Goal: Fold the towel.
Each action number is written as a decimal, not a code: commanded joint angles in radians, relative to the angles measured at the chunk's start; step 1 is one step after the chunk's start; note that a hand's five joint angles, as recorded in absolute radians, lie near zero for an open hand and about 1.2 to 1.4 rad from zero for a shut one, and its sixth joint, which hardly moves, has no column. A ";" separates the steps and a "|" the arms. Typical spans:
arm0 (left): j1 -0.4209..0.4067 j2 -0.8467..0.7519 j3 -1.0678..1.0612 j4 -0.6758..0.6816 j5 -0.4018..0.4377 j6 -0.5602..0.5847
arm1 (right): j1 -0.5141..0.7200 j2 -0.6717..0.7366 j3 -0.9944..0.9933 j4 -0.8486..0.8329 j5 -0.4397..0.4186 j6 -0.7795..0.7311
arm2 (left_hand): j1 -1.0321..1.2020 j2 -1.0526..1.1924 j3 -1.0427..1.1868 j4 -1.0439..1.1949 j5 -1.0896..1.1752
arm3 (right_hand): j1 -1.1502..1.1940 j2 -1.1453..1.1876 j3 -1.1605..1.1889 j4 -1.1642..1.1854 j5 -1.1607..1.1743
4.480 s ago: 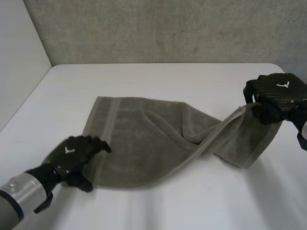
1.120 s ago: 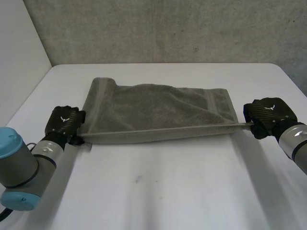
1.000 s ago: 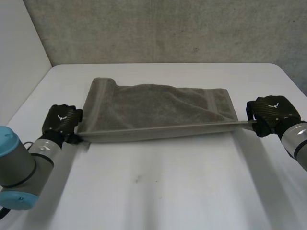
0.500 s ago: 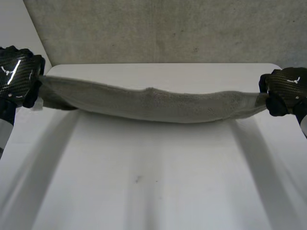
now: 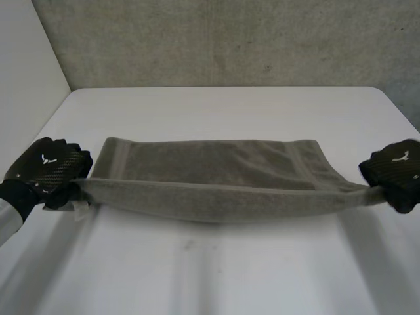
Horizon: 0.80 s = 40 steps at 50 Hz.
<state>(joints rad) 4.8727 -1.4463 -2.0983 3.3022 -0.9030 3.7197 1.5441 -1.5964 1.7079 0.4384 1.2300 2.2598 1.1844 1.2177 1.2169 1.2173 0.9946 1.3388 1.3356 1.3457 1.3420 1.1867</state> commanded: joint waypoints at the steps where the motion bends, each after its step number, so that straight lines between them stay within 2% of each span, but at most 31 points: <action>1: 0.031 0.185 0.080 -0.266 0.088 -0.006 | -0.074 -0.169 -0.069 0.042 -0.099 0.090 | 0.212 0.179 0.179 0.179 0.227 | 0.058 0.061 0.051 0.054 0.035; 6: 0.028 0.225 0.156 -0.300 0.088 -0.072 | -0.113 -0.185 -0.105 0.034 -0.187 0.165 | 0.212 0.179 0.179 0.179 0.227 | 0.058 0.061 0.051 0.054 0.035; 8: 0.033 0.207 0.188 -0.271 0.090 -0.127 | -0.121 -0.177 -0.108 0.034 -0.195 0.168 | 0.212 0.179 0.179 0.179 0.227 | 0.058 0.061 0.051 0.054 0.035; 11: 0.036 0.193 0.196 -0.245 0.090 -0.142 | -0.122 -0.145 -0.103 0.033 -0.198 0.155 | 0.212 0.179 0.179 0.179 0.227 | 0.058 0.061 0.051 0.054 0.035; 13: 0.033 0.095 0.193 -0.170 0.085 -0.147 | -0.121 -0.097 -0.103 0.033 -0.195 0.141 | 0.212 0.179 0.179 0.179 0.227 | 0.058 0.061 0.051 0.054 0.035; 14: 0.033 0.095 0.193 -0.170 0.085 -0.147 | -0.116 -0.021 -0.112 0.037 -0.187 0.120 | 0.212 0.179 0.179 0.179 0.227 | 0.058 0.061 0.051 0.054 0.035; 15: 0.021 0.020 0.199 -0.126 0.084 -0.146 | -0.102 0.051 -0.126 0.037 -0.170 0.092 | 0.212 0.179 0.179 0.179 0.227 | 0.058 0.061 0.051 0.054 0.035; 16: 0.010 -0.049 0.210 -0.083 0.076 -0.146 | -0.102 0.052 -0.126 0.037 -0.170 0.092 | 0.212 0.179 0.179 0.179 0.227 | 0.058 0.061 0.051 0.054 0.035; 17: 0.010 -0.049 0.210 -0.082 0.076 -0.146 | -0.078 0.120 -0.157 0.037 -0.140 0.064 | 0.212 0.179 0.179 0.179 0.227 | 0.058 0.061 0.051 0.054 0.035; 18: -0.010 -0.121 0.234 -0.046 0.067 -0.146 | -0.047 0.178 -0.195 0.039 -0.095 0.046 | 0.212 0.179 0.179 0.179 0.227 | 0.058 0.061 0.051 0.054 0.035; 19: -0.010 -0.121 0.235 -0.046 0.067 -0.146 | -0.047 0.179 -0.195 0.039 -0.095 0.046 | 0.212 0.179 0.179 0.179 0.227 | 0.058 0.061 0.051 0.054 0.035; 20: -0.040 -0.203 0.277 -0.015 0.050 -0.146 | -0.012 0.246 -0.242 0.039 -0.034 0.037 | 0.212 0.179 0.179 0.179 0.227 | 0.058 0.061 0.051 0.054 0.035; 21: -0.071 -0.285 0.325 0.008 0.027 -0.146 | -0.012 0.246 -0.243 0.039 -0.033 0.037 | 0.212 0.179 0.179 0.179 0.227 | 0.058 0.061 0.051 0.054 0.035; 22: -0.071 -0.286 0.325 0.008 0.027 -0.146 | 0.026 0.315 -0.301 0.037 0.027 0.030 | 0.212 0.179 0.179 0.179 0.227 | 0.058 0.061 0.051 0.054 0.035; 23: -0.105 -0.360 0.386 0.025 0.000 -0.144 | 0.065 0.379 -0.373 0.037 0.086 0.026 | 0.212 0.179 0.179 0.179 0.227 | 0.058 0.061 0.051 0.054 0.035; 24: -0.132 -0.421 0.461 0.034 -0.032 -0.143 | 0.065 0.380 -0.373 0.037 0.086 0.026 | 0.212 0.179 0.179 0.179 0.227 | 0.058 0.061 0.051 0.054 0.035; 26: -0.151 -0.471 0.547 0.034 -0.062 -0.142 | 0.126 0.482 -0.549 0.020 0.158 0.049 | 0.212 0.179 0.179 0.179 0.227 | 0.058 0.061 0.051 0.054 0.035; 29: -0.189 -0.522 0.737 0.039 -0.125 -0.156 | 0.146 0.518 -0.657 -0.006 0.166 0.067 | 0.212 0.179 0.179 0.179 0.227 | 0.058 0.061 0.051 0.054 0.035; 30: -0.189 -0.522 0.738 0.039 -0.125 -0.156 | 0.163 0.544 -0.776 -0.045 0.171 0.104 | 0.212 0.179 0.179 0.179 0.227 | 0.058 0.061 0.051 0.054 0.035; 31: -0.209 -0.526 0.835 0.043 -0.154 -0.170 | 0.174 0.562 -0.892 -0.094 0.174 0.162 | 0.212 0.179 0.179 0.179 0.227 | 0.058 0.061 0.051 0.054 0.035; 32: -0.240 -0.526 0.938 0.060 -0.186 -0.197 | 0.174 0.562 -0.893 -0.095 0.174 0.162 | 0.212 0.179 0.179 0.179 0.227 | 0.058 0.061 0.051 0.054 0.035; 33: -0.240 -0.526 0.939 0.060 -0.186 -0.198 | 0.182 0.572 -1.003 -0.148 0.177 0.228 | 0.212 0.179 0.179 0.179 0.227 | 0.058 0.061 0.051 0.054 0.035; 34: -0.272 -0.525 1.037 0.091 -0.221 -0.240 | 0.185 0.570 -1.098 -0.203 0.180 0.295 | 0.212 0.179 0.179 0.179 0.227 | 0.058 0.061 0.051 0.054 0.035; 35: -0.297 -0.519 1.126 0.126 -0.267 -0.297 | 0.185 0.570 -1.099 -0.204 0.180 0.296 | 0.212 0.179 0.179 0.179 0.227 | 0.058 0.061 0.051 0.054 0.035; 36: -0.297 -0.519 1.127 0.126 -0.267 -0.297 | 0.188 0.566 -1.175 -0.255 0.187 0.357 | 0.212 0.179 0.179 0.179 0.227 | 0.058 0.061 0.051 0.054 0.035; 37: -0.309 -0.510 1.205 0.163 -0.319 -0.360 | 0.194 0.558 -1.224 -0.301 0.197 0.407 | 0.212 0.179 0.179 0.179 0.227 | 0.058 0.061 0.051 0.054 0.035; 38: -0.309 -0.510 1.206 0.163 -0.320 -0.360 | 0.194 0.558 -1.225 -0.302 0.197 0.408 | 0.212 0.179 0.179 0.179 0.227 | 0.058 0.061 0.051 0.054 0.035; 40: -0.309 -0.479 1.309 0.223 -0.422 -0.479 | 0.200 0.541 -1.249 -0.342 0.214 0.449 | 0.212 0.179 0.179 0.179 0.227 | 0.058 0.061 0.051 0.054 0.035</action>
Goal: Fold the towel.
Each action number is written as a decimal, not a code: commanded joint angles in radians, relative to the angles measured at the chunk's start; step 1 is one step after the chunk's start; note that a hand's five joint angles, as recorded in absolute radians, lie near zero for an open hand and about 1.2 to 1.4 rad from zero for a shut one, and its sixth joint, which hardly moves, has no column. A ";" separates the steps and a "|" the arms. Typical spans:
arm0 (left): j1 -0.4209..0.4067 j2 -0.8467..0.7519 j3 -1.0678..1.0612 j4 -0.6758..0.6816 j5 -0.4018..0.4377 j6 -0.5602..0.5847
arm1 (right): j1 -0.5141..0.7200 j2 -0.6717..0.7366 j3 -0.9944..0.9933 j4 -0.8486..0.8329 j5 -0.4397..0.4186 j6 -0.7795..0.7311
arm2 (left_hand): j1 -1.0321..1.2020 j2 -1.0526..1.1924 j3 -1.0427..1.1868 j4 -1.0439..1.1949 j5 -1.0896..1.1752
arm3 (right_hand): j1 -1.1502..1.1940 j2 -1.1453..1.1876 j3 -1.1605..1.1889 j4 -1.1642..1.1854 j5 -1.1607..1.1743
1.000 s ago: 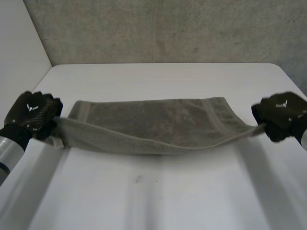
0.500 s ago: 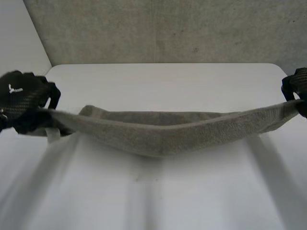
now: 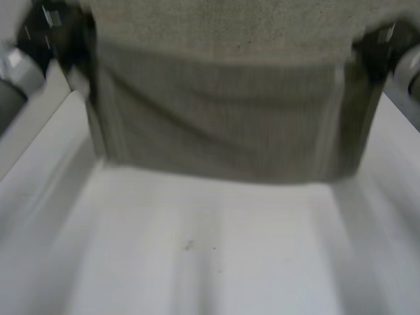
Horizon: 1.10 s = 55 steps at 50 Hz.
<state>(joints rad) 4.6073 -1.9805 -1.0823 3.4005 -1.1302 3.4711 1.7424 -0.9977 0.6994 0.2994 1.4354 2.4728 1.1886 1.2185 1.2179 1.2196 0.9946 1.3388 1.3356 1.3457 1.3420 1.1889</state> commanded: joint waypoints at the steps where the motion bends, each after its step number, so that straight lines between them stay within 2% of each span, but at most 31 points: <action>1: -0.044 0.055 0.294 0.125 -0.195 -0.231 | 0.006 -0.079 -0.245 -0.230 0.020 0.261 | 0.208 0.178 0.178 0.177 0.227 | 0.057 0.061 0.051 0.054 0.033; 3: -0.044 0.064 0.331 0.154 -0.243 -0.308 | 0.009 -0.104 -0.236 -0.250 0.030 0.271 | 0.208 0.178 0.178 0.177 0.227 | 0.057 0.061 0.051 0.054 0.033; 9: -0.044 0.060 0.278 0.123 -0.241 -0.325 | 0.016 -0.134 -0.126 -0.197 0.017 0.265 | 0.208 0.178 0.178 0.177 0.227 | 0.057 0.061 0.051 0.054 0.033; 12: -0.041 0.060 0.151 0.097 -0.237 -0.323 | 0.016 -0.136 -0.028 -0.161 0.007 0.259 | 0.208 0.178 0.178 0.177 0.227 | 0.057 0.061 0.051 0.054 0.033; 14: -0.027 0.058 -0.017 0.102 -0.235 -0.322 | 0.014 -0.137 0.032 -0.146 -0.010 0.250 | 0.208 0.178 0.178 0.177 0.227 | 0.057 0.061 0.051 0.054 0.033; 17: -0.013 0.055 -0.105 0.111 -0.221 -0.322 | 0.012 -0.136 0.168 -0.132 -0.070 0.204 | 0.208 0.178 0.178 0.177 0.227 | 0.057 0.061 0.051 0.054 0.033; 19: 0.002 0.040 -0.270 0.170 -0.157 -0.320 | 0.011 -0.131 0.247 -0.134 -0.095 0.175 | 0.208 0.178 0.178 0.177 0.227 | 0.057 0.061 0.051 0.054 0.033; 20: 0.002 0.040 -0.271 0.171 -0.157 -0.320 | 0.011 -0.125 0.329 -0.140 -0.108 0.143 | 0.208 0.178 0.178 0.177 0.227 | 0.057 0.061 0.051 0.054 0.033; 21: 0.005 0.022 -0.351 0.219 -0.116 -0.319 | 0.011 -0.121 0.410 -0.144 -0.118 0.111 | 0.208 0.178 0.178 0.177 0.227 | 0.057 0.061 0.051 0.054 0.033; 22: 0.005 0.005 -0.425 0.274 -0.073 -0.311 | 0.011 -0.121 0.411 -0.144 -0.118 0.110 | 0.208 0.178 0.178 0.177 0.227 | 0.057 0.061 0.051 0.054 0.033; 23: 0.005 0.005 -0.426 0.275 -0.072 -0.311 | 0.011 -0.111 0.489 -0.152 -0.125 0.082 | 0.208 0.178 0.178 0.177 0.227 | 0.057 0.061 0.051 0.054 0.033; 24: 0.007 -0.014 -0.492 0.334 -0.033 -0.296 | 0.011 -0.092 0.556 -0.167 -0.127 0.058 | 0.208 0.178 0.178 0.177 0.227 | 0.057 0.061 0.051 0.054 0.033; 25: 0.007 -0.014 -0.493 0.335 -0.033 -0.296 | 0.011 -0.091 0.557 -0.167 -0.127 0.058 | 0.208 0.178 0.178 0.177 0.227 | 0.057 0.061 0.051 0.054 0.033; 27: 0.007 -0.066 -0.588 0.423 0.012 -0.233 | 0.011 -0.067 0.617 -0.192 -0.121 0.038 | 0.208 0.178 0.178 0.177 0.227 | 0.057 0.061 0.051 0.054 0.033; 28: 0.007 -0.066 -0.588 0.424 0.012 -0.233 | 0.009 -0.049 0.668 -0.219 -0.119 0.029 | 0.208 0.178 0.178 0.177 0.227 | 0.057 0.061 0.051 0.054 0.033; 30: 0.007 -0.115 -0.649 0.453 0.027 -0.153 | 0.005 -0.033 0.710 -0.240 -0.116 0.026 | 0.208 0.178 0.178 0.177 0.227 | 0.057 0.061 0.051 0.054 0.033; 38: 0.007 -0.144 -0.732 0.436 0.030 -0.029 | -0.003 -0.072 0.864 -0.276 -0.115 0.031 | 0.208 0.178 0.178 0.177 0.227 | 0.057 0.061 0.051 0.054 0.033; 40: 0.008 -0.141 -0.737 0.436 0.029 -0.018 | -0.039 -0.148 0.914 -0.285 -0.121 0.040 | 0.208 0.178 0.178 0.177 0.227 | 0.057 0.061 0.051 0.054 0.033; 44: 0.012 -0.138 -0.737 0.436 0.021 -0.010 | -0.087 -0.215 0.972 -0.325 -0.128 0.051 | 0.208 0.178 0.178 0.177 0.227 | 0.057 0.061 0.051 0.054 0.033; 46: 0.028 -0.138 -0.734 0.434 0.018 -0.010 | -0.106 -0.243 0.999 -0.356 -0.130 0.064 | 0.015 -0.015 -0.014 -0.016 0.035 | 0.057 0.061 0.051 0.054 0.033; 47: 0.028 -0.138 -0.734 0.434 0.018 -0.010 | -0.119 -0.265 1.020 -0.386 -0.130 0.083 | 0.014 -0.016 -0.015 -0.017 0.034 | 0.057 0.061 0.051 0.054 0.033; 49: 0.042 -0.139 -0.735 0.437 0.016 -0.009 | -0.135 -0.280 1.034 -0.408 -0.133 0.101 | -0.126 -0.156 -0.155 -0.157 -0.106 | 0.057 0.061 0.051 0.054 0.033; 55: 0.048 -0.147 -0.735 0.439 0.016 -0.009 | -0.182 -0.297 1.043 -0.417 -0.156 0.129 | -0.162 -0.192 -0.191 -0.193 -0.142 | 0.057 0.061 0.051 0.054 0.033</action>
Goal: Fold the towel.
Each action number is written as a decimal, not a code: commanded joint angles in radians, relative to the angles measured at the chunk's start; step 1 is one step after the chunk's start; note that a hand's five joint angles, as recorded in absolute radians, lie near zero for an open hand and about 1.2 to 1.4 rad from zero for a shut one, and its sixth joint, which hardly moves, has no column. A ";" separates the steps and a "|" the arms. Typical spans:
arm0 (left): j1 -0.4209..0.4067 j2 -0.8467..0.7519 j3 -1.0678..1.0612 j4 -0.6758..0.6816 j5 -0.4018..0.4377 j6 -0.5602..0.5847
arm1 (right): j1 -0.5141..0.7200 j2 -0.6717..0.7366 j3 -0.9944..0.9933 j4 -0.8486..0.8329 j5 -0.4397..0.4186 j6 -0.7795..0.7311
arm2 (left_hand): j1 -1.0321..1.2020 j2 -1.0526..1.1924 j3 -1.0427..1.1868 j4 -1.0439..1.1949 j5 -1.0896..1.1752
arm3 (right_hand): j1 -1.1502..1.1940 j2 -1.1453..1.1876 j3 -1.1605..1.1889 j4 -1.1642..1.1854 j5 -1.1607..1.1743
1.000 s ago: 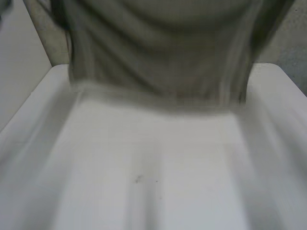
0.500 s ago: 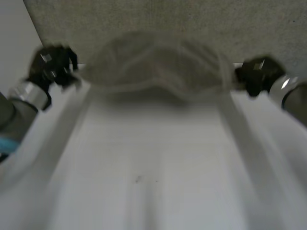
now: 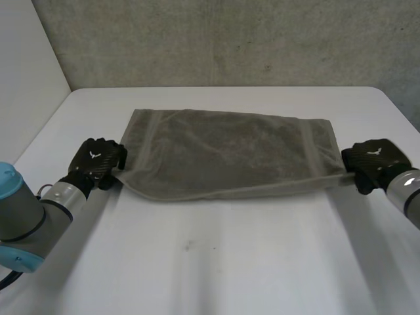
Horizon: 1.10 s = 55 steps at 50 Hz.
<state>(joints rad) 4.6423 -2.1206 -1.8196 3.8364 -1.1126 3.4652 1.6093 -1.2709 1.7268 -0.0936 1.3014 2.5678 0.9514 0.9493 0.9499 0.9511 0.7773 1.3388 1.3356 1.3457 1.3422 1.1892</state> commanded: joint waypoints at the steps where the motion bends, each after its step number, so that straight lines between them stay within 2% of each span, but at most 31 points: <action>1: 0.015 -0.007 0.002 0.003 -0.001 -0.003 | -0.051 -0.022 0.014 -0.025 -0.027 0.035 | 0.064 0.066 0.065 0.064 0.063 | 0.057 0.061 0.051 0.054 0.033; 20: 0.036 0.034 -0.032 -0.009 0.010 0.000 | -0.054 -0.015 0.024 -0.035 -0.021 0.037 | -0.189 -0.187 -0.187 -0.188 -0.189 | 0.057 0.061 0.051 0.054 0.033; 34: 0.036 0.018 -0.023 -0.006 0.016 0.000 | -0.057 -0.012 0.017 -0.035 -0.021 0.034 | -0.139 -0.137 -0.137 -0.139 -0.139 | 0.057 0.061 0.051 0.054 0.033; 40: 0.035 -0.012 -0.010 -0.003 0.016 0.002 | -0.057 -0.012 0.016 -0.035 -0.021 0.032 | 0.020 0.022 0.021 0.020 0.019 | 0.057 0.061 0.051 0.054 0.033; 41: 0.035 -0.016 -0.004 -0.003 0.016 0.002 | -0.057 -0.012 0.016 -0.035 -0.021 0.034 | 0.145 0.147 0.146 0.145 0.144 | 0.057 0.061 0.051 0.054 0.033; 42: 0.035 -0.016 -0.004 -0.003 0.016 0.002 | -0.057 -0.012 0.014 -0.035 -0.021 0.032 | 0.146 0.148 0.147 0.146 0.145 | 0.057 0.061 0.051 0.054 0.033; 43: 0.035 -0.021 0.002 -0.003 0.016 0.002 | -0.057 -0.012 0.014 -0.035 -0.021 0.032 | 0.245 0.247 0.246 0.245 0.244 | 0.057 0.061 0.051 0.054 0.033; 44: 0.035 -0.022 0.005 -0.003 0.014 0.002 | -0.058 -0.012 0.014 -0.035 -0.021 0.032 | 0.426 0.428 0.427 0.426 0.425 | 0.057 0.061 0.051 0.054 0.033; 50: 0.036 -0.010 0.006 -0.006 0.013 0.038 | -0.060 -0.018 0.010 -0.032 -0.021 0.029 | 0.445 0.447 0.446 0.445 0.444 | 0.057 0.061 0.051 0.054 0.033; 55: 0.068 0.129 -0.062 -0.067 0.004 0.161 | -0.057 -0.031 -0.004 -0.005 -0.016 0.015 | 0.445 0.447 0.446 0.445 0.444 | 0.057 0.061 0.051 0.054 0.033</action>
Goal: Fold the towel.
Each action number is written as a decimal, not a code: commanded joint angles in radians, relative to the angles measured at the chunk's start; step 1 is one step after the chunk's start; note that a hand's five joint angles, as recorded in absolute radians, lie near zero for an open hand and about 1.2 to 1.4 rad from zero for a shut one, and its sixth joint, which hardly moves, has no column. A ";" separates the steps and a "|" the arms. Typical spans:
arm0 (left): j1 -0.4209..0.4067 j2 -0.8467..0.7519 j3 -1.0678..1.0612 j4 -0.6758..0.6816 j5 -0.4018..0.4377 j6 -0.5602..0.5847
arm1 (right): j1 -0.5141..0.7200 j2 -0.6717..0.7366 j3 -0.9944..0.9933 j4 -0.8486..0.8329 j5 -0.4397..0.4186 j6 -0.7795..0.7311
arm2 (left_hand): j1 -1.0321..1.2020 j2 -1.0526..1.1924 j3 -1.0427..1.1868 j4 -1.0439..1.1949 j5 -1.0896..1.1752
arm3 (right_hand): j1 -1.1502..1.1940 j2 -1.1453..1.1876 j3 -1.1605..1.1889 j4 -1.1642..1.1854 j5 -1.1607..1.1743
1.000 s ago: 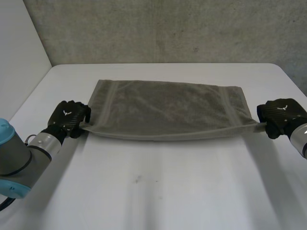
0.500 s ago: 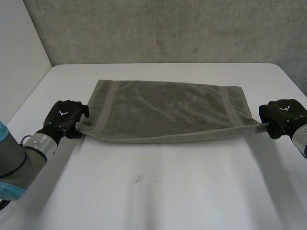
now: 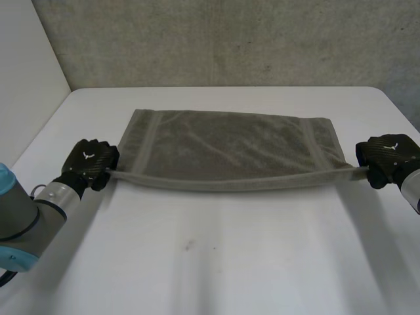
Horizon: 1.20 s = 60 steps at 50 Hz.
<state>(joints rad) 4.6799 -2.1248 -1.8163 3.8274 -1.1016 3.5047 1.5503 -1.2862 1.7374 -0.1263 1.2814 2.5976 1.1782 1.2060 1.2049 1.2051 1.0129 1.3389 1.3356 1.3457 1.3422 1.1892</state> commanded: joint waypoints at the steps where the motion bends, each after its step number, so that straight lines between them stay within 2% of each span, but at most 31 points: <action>1: 0.031 0.134 -0.066 -0.058 -0.007 0.122 | 0.002 -0.016 -0.015 0.028 0.004 -0.014 | 0.218 0.190 0.191 0.191 0.209 | 0.057 0.061 0.051 0.054 0.033; 4: 0.060 0.230 -0.125 -0.123 0.003 0.172 | 0.002 -0.036 -0.024 0.131 -0.004 -0.056 | 0.218 0.190 0.191 0.191 0.209 | 0.057 0.061 0.051 0.054 0.033; 6: 0.075 0.290 -0.167 -0.167 0.005 0.189 | 0.002 -0.088 -0.033 0.282 -0.016 -0.146 | 0.218 0.190 0.191 0.191 0.209 | 0.057 0.061 0.051 0.054 0.033; 8: 0.097 0.406 -0.243 -0.268 0.011 0.203 | -0.004 -0.117 -0.027 0.354 -0.016 -0.212 | 0.218 0.190 0.191 0.191 0.209 | 0.057 0.061 0.051 0.054 0.033; 9: 0.097 0.407 -0.244 -0.269 0.011 0.203 | -0.004 -0.117 -0.027 0.355 -0.016 -0.212 | 0.218 0.190 0.191 0.191 0.209 | 0.057 0.061 0.051 0.054 0.033; 11: 0.100 0.477 -0.271 -0.322 0.014 0.208 | -0.022 -0.162 -0.009 0.492 -0.013 -0.347 | 0.218 0.190 0.191 0.191 0.209 | 0.057 0.061 0.051 0.054 0.033; 13: 0.112 0.639 -0.323 -0.431 0.049 0.220 | -0.030 -0.195 0.000 0.555 -0.013 -0.400 | 0.218 0.190 0.191 0.191 0.209 | 0.057 0.061 0.051 0.054 0.033; 14: 0.112 0.640 -0.324 -0.431 0.049 0.220 | -0.041 -0.247 0.007 0.607 -0.017 -0.443 | 0.218 0.190 0.191 0.191 0.209 | 0.057 0.061 0.051 0.054 0.033; 16: 0.161 0.776 -0.362 -0.511 0.118 0.227 | -0.061 -0.295 0.007 0.643 -0.019 -0.474 | 0.218 0.190 0.191 0.191 0.209 | 0.057 0.061 0.051 0.054 0.033; 23: 0.232 0.855 -0.368 -0.523 0.242 0.232 | -0.122 -0.341 -0.036 0.616 -0.102 -0.488 | 0.218 0.190 0.191 0.191 0.209 | 0.057 0.061 0.051 0.054 0.033; 25: 0.230 0.833 -0.356 -0.508 0.250 0.234 | -0.122 -0.318 -0.050 0.600 -0.117 -0.482 | 0.218 0.190 0.191 0.191 0.209 | 0.057 0.061 0.051 0.054 0.033; 27: 0.211 0.693 -0.296 -0.430 0.241 0.234 | -0.108 -0.209 -0.090 0.561 -0.116 -0.440 | 0.218 0.190 0.191 0.191 0.209 | 0.057 0.061 0.051 0.054 0.033; 28: 0.210 0.692 -0.296 -0.430 0.241 0.234 | -0.108 -0.208 -0.090 0.560 -0.116 -0.439 | 0.218 0.190 0.191 0.191 0.209 | 0.057 0.061 0.051 0.054 0.033; 29: 0.179 0.604 -0.250 -0.396 0.235 0.232 | -0.093 -0.149 -0.137 0.535 -0.108 -0.415 | 0.218 0.190 0.191 0.191 0.209 | 0.057 0.061 0.051 0.054 0.033; 30: 0.178 0.603 -0.250 -0.396 0.235 0.232 | -0.064 -0.092 -0.189 0.516 -0.084 -0.392 | 0.218 0.190 0.191 0.191 0.209 | 0.057 0.061 0.051 0.054 0.033; 31: 0.131 0.520 -0.197 -0.367 0.218 0.232 | -0.064 -0.091 -0.190 0.516 -0.083 -0.392 | 0.218 0.190 0.191 0.191 0.209 | 0.057 0.061 0.051 0.054 0.033; 32: 0.087 0.435 -0.137 -0.349 0.188 0.232 | -0.027 -0.037 -0.247 0.505 -0.048 -0.372 | 0.218 0.190 0.191 0.191 0.209 | 0.057 0.061 0.051 0.054 0.033; 33: 0.086 0.434 -0.136 -0.348 0.187 0.232 | 0.014 0.026 -0.310 0.496 -0.006 -0.360 | 0.218 0.190 0.191 0.191 0.209 | 0.057 0.061 0.051 0.054 0.033; 34: 0.039 0.343 -0.070 -0.336 0.149 0.234 | 0.014 0.027 -0.311 0.496 -0.005 -0.360 | 0.218 0.190 0.191 0.191 0.209 | 0.057 0.061 0.051 0.054 0.033; 35: 0.010 0.257 0.007 -0.333 0.107 0.235 | 0.051 0.094 -0.381 0.494 0.047 -0.349 | 0.218 0.190 0.191 0.191 0.209 | 0.057 0.061 0.051 0.054 0.033; 36: 0.009 0.256 0.008 -0.333 0.106 0.235 | 0.079 0.158 -0.450 0.494 0.090 -0.346 | 0.218 0.190 0.191 0.191 0.209 | 0.057 0.061 0.051 0.054 0.033; 38: -0.012 0.111 0.170 -0.339 0.030 0.231 | 0.097 0.215 -0.514 0.491 0.125 -0.343 | 0.218 0.190 0.191 0.191 0.209 | 0.057 0.061 0.051 0.054 0.033; 39: -0.012 0.111 0.170 -0.339 0.029 0.231 | 0.097 0.215 -0.515 0.491 0.125 -0.343 | 0.218 0.190 0.191 0.191 0.209 | 0.057 0.061 0.051 0.054 0.033; 41: -0.024 0.049 0.239 -0.338 0.003 0.231 | 0.113 0.313 -0.626 0.465 0.153 -0.320 | 0.218 0.190 0.191 0.191 0.209 | 0.057 0.061 0.051 0.054 0.033; 46: -0.075 -0.148 0.477 -0.335 -0.020 0.228 | 0.132 0.424 -0.766 0.389 0.159 -0.262 | 0.218 0.190 0.191 0.191 0.209 | 0.057 0.061 0.051 0.054 0.033; 55: -0.104 -0.280 0.652 -0.333 -0.066 0.224 | 0.149 0.577 -0.967 0.330 0.208 -0.251 | 0.218 0.190 0.191 0.191 0.209 | 0.057 0.061 0.051 0.054 0.033; 56: -0.110 -0.296 0.670 -0.333 -0.073 0.223 | 0.151 0.603 -1.002 0.330 0.222 -0.246 | 0.218 0.190 0.191 0.191 0.209 | -0.238 -0.235 -0.245 -0.241 -0.263; 57: -0.110 -0.296 0.670 -0.333 -0.073 0.223 | 0.162 0.623 -1.027 0.330 0.236 -0.246 | 0.218 0.190 0.191 0.191 0.209 | -1.164 -1.161 -1.171 -1.168 -1.189; 58: -0.112 -0.303 0.677 -0.333 -0.075 0.220 | 0.162 0.624 -1.027 0.330 0.236 -0.246 | -0.700 -0.728 -0.727 -0.727 -0.709 | -1.164 -1.161 -1.171 -1.168 -1.189; 59: -0.115 -0.307 0.675 -0.333 -0.075 0.212 | 0.174 0.642 -1.045 0.332 0.245 -0.246 | -0.878 -0.906 -0.904 -0.905 -0.887 | -1.164 -1.161 -1.171 -1.168 -1.189; 60: -0.115 -0.307 0.675 -0.333 -0.075 0.212 | 0.183 0.648 -1.049 0.333 0.248 -0.241 | -0.879 -0.907 -0.906 -0.906 -0.889 | -1.164 -1.161 -1.171 -1.168 -1.189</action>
<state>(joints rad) 4.5758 -2.4068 -1.1651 3.4926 -1.1648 3.7273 1.7053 -0.7014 0.7589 0.2020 1.4943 2.3520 0.9421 0.9476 0.9484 0.9485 0.7762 0.8157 0.8015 0.8205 0.8218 0.6415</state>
